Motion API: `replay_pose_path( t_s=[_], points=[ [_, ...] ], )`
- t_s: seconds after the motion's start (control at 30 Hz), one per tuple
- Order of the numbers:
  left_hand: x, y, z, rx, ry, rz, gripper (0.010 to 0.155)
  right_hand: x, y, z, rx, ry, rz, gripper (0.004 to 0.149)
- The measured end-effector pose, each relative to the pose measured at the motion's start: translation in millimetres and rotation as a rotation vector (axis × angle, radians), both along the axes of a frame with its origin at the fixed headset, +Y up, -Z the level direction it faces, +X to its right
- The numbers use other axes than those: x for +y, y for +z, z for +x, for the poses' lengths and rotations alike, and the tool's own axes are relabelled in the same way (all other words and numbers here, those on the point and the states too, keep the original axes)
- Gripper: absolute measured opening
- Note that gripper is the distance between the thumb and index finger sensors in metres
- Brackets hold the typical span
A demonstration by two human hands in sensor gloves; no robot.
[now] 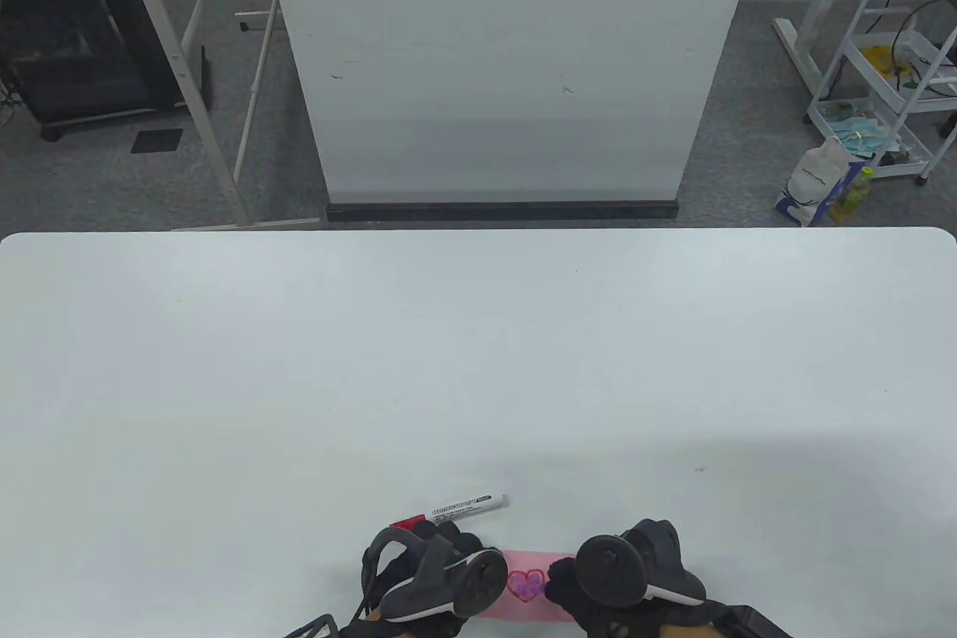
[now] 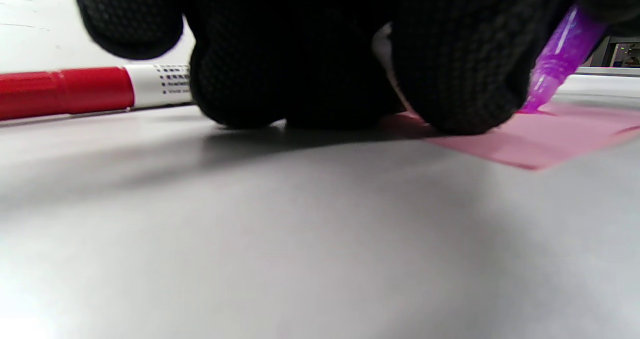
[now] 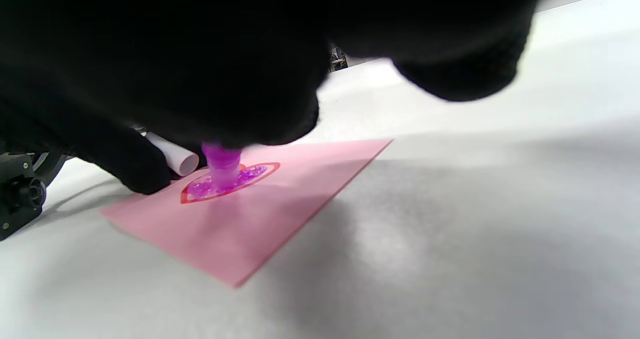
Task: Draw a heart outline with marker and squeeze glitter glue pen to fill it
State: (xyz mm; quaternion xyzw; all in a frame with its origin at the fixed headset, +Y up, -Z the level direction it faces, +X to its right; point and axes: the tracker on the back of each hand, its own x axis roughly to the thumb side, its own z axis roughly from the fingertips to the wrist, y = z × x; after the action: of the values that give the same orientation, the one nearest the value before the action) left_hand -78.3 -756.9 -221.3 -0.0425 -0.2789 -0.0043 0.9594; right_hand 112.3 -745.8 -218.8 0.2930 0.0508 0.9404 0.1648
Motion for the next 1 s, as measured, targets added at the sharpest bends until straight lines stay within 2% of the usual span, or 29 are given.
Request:
replay_pose_path(
  t_s=[0.1,0.3,0.5,0.67,0.87,1.0],
  points=[
    [0.0,0.1,0.0,0.000,-0.001,0.001,0.045,1.5,-0.7,1.5,-0.036,0.029,0.057,0.041],
    [0.0,0.1,0.0,0.000,-0.001,0.001,0.045,0.9,-0.6,3.4,0.015,0.003,-0.024,0.041],
    [0.0,0.2,-0.2,0.000,-0.001,0.001,0.045,2.2,-2.7,4.7,-0.044,0.030,0.051,0.041],
    [0.0,0.1,0.0,0.000,0.000,0.000,0.045,1.9,-1.4,4.4,0.016,0.014,-0.019,0.041],
    [0.0,0.1,0.1,0.000,-0.002,0.002,0.045,2.3,-2.1,4.1,-0.036,0.035,0.049,0.041],
    [0.0,-0.1,0.1,0.001,0.000,0.000,0.045,1.8,-0.5,4.1,0.015,0.019,-0.010,0.041]
  ],
)
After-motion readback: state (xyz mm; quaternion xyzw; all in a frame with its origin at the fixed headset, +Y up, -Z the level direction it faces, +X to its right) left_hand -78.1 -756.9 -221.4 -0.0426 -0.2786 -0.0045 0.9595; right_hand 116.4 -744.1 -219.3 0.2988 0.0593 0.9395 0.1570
